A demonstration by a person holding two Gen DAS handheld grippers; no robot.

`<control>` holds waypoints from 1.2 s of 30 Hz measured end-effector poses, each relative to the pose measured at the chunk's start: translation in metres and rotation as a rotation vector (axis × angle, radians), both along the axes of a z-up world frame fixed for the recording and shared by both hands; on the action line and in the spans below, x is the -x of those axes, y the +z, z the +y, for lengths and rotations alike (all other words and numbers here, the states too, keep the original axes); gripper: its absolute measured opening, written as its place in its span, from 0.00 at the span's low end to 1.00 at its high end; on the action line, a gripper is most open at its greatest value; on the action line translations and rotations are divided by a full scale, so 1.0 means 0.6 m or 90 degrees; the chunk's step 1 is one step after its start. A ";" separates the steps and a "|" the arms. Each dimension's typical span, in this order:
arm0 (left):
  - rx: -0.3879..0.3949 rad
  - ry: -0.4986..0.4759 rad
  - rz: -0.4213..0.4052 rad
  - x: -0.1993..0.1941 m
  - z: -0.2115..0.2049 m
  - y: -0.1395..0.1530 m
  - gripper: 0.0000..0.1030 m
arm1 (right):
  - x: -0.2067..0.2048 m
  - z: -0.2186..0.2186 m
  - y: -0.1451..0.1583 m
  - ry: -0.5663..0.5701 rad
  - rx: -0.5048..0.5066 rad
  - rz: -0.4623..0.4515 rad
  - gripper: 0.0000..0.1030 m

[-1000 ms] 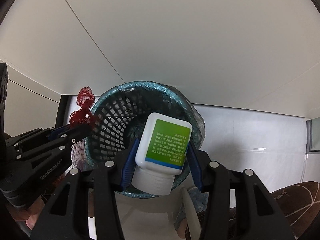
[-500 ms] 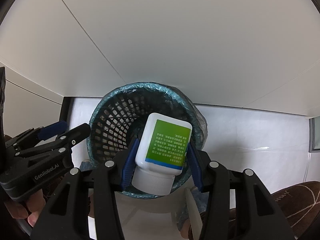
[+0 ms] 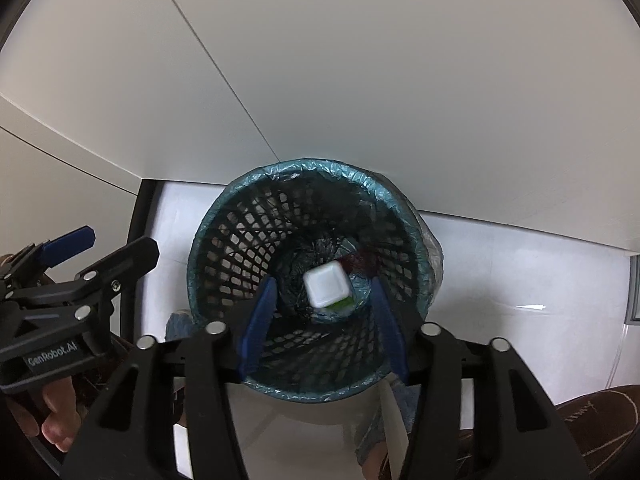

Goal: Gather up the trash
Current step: 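Open the left tool to drop the net bag while the right tool opens to drop the bottle, then move both open tools back up over the counter items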

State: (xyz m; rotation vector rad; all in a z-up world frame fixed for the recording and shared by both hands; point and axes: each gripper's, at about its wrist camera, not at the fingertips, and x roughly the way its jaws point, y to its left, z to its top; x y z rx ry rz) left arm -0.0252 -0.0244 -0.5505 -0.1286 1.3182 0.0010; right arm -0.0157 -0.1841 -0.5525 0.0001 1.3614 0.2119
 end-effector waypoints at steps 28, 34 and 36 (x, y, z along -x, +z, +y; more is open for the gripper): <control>0.016 0.004 -0.141 0.064 0.019 0.292 0.94 | 0.044 -0.042 0.274 -0.053 0.018 -0.166 0.88; 0.007 0.006 -0.186 0.082 0.018 0.392 0.94 | 0.062 -0.049 0.380 -0.050 0.012 -0.243 0.88; 0.015 0.001 -0.203 0.090 0.018 0.426 0.94 | 0.068 -0.048 0.414 -0.050 0.013 -0.266 0.88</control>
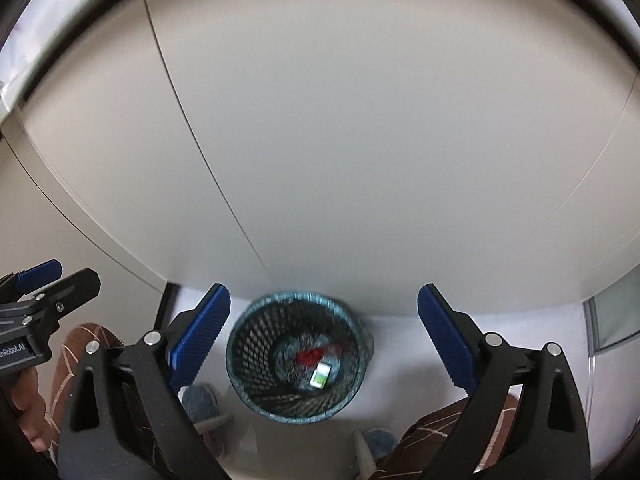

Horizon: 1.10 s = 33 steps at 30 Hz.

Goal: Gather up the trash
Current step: 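Move both open tools back up over the counter items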

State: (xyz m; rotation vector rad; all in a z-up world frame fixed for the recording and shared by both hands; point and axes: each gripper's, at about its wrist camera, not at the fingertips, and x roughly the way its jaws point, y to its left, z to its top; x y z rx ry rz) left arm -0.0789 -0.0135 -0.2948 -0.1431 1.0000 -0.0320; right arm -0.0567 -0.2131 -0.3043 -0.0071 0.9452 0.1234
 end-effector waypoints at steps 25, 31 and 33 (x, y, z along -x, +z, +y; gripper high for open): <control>-0.021 0.069 -0.126 -0.008 0.027 0.343 0.94 | 0.013 -0.005 0.355 0.015 -0.007 -0.212 0.88; -0.038 0.081 -0.149 -0.043 0.036 0.401 0.94 | -0.015 0.005 0.428 0.017 -0.009 -0.237 0.88; -0.045 0.088 -0.154 -0.057 0.039 0.421 0.94 | -0.027 0.011 0.451 0.020 -0.007 -0.240 0.88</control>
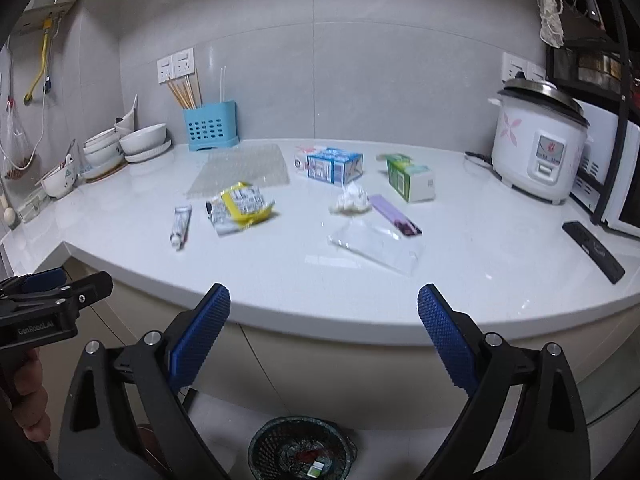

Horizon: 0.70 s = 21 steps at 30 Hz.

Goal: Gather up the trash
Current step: 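Move both open tools back up over the counter items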

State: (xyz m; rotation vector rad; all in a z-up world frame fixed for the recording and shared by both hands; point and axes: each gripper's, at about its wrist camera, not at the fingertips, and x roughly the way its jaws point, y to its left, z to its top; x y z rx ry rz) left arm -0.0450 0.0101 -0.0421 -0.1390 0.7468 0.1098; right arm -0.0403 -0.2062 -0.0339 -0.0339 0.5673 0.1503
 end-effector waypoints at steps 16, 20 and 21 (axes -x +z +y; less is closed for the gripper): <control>-0.016 0.039 0.074 -0.185 0.029 0.034 0.94 | -0.229 0.009 0.053 -0.034 0.006 0.096 0.86; -0.008 0.041 0.112 -0.234 0.034 0.004 0.94 | -0.297 0.006 0.022 -0.044 0.004 0.153 0.77; -0.006 0.042 0.121 -0.244 0.033 -0.005 0.94 | -0.313 0.007 0.015 -0.045 0.005 0.166 0.76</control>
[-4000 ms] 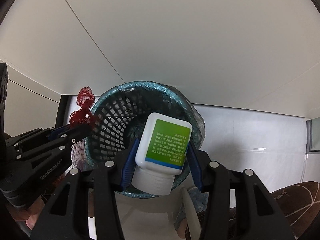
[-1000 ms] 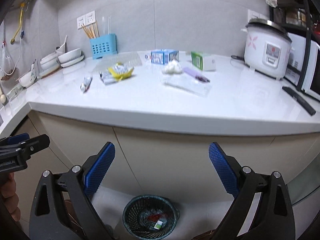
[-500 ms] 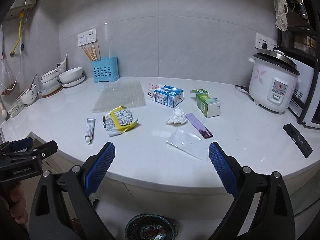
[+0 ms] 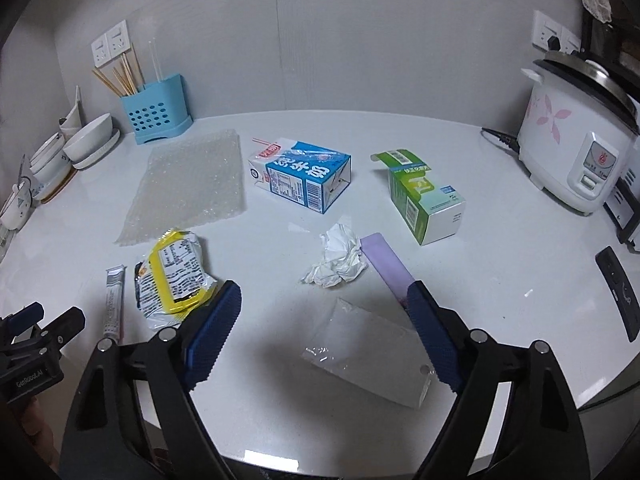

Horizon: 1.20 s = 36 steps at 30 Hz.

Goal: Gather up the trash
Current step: 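Move both open tools back up over the counter items, then grasp the grey toothpaste tube with the left tool while the right tool grasps the crumpled white tissue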

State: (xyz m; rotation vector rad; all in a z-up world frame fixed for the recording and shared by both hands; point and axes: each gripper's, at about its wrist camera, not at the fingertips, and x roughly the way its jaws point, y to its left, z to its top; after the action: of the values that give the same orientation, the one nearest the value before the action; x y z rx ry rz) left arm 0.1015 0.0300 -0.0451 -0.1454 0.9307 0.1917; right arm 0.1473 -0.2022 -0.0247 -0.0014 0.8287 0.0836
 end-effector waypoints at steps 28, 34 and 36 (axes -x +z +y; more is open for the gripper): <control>-0.029 -0.016 0.092 -0.093 -0.013 -0.064 0.28 | -0.141 0.002 -0.085 -0.054 0.019 0.111 0.17; -0.022 -0.029 0.087 -0.086 -0.017 -0.060 0.22 | -0.139 0.000 -0.080 -0.062 0.013 0.105 0.09; -0.020 -0.028 0.083 -0.083 -0.014 -0.058 0.22 | -0.137 -0.001 -0.076 -0.062 0.014 0.101 0.09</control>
State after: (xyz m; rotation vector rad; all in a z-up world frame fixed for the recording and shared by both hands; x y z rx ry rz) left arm 0.1511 0.0215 -0.0802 -0.0848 1.0590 0.1764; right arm 0.2294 -0.2025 -0.0705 0.0245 0.9871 -0.0169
